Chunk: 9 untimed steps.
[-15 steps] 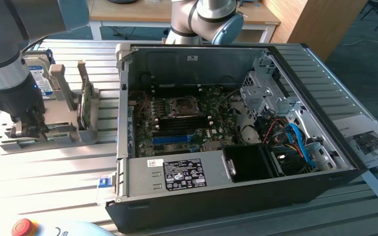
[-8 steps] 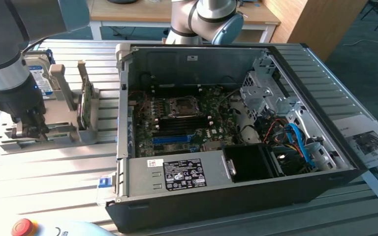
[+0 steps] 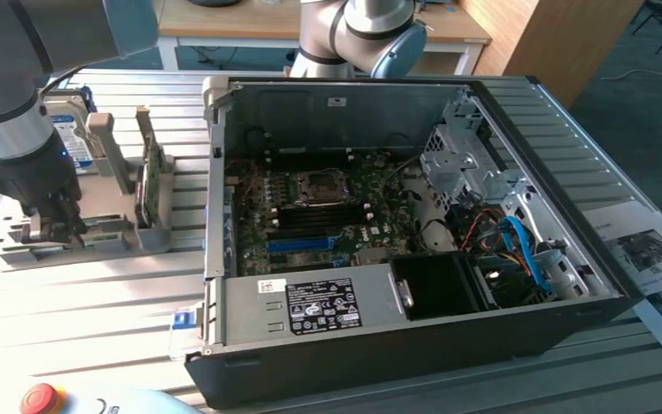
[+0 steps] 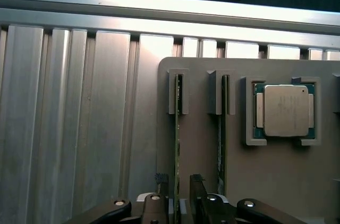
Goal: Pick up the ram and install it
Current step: 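Pick up the ram and move it above insertion slot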
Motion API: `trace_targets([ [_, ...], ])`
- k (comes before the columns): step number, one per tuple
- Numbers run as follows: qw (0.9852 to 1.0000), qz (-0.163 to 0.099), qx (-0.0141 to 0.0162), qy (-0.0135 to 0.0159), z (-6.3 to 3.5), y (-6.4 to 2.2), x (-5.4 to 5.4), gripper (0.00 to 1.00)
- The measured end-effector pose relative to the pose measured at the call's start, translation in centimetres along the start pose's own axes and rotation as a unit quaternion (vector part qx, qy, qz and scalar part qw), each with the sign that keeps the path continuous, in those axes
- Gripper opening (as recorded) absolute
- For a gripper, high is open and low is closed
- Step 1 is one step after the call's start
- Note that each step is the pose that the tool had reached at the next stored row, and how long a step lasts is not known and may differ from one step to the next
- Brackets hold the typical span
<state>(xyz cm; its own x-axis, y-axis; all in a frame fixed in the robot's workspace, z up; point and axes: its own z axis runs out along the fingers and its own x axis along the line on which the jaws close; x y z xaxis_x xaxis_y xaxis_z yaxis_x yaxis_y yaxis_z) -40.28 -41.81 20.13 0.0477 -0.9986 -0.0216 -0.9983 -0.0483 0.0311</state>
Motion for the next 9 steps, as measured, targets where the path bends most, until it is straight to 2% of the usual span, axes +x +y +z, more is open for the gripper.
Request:
trace_targets([
  [9,1.0000,0.000,0.0000,0.0000,0.01,-0.01,0.00,0.30],
])
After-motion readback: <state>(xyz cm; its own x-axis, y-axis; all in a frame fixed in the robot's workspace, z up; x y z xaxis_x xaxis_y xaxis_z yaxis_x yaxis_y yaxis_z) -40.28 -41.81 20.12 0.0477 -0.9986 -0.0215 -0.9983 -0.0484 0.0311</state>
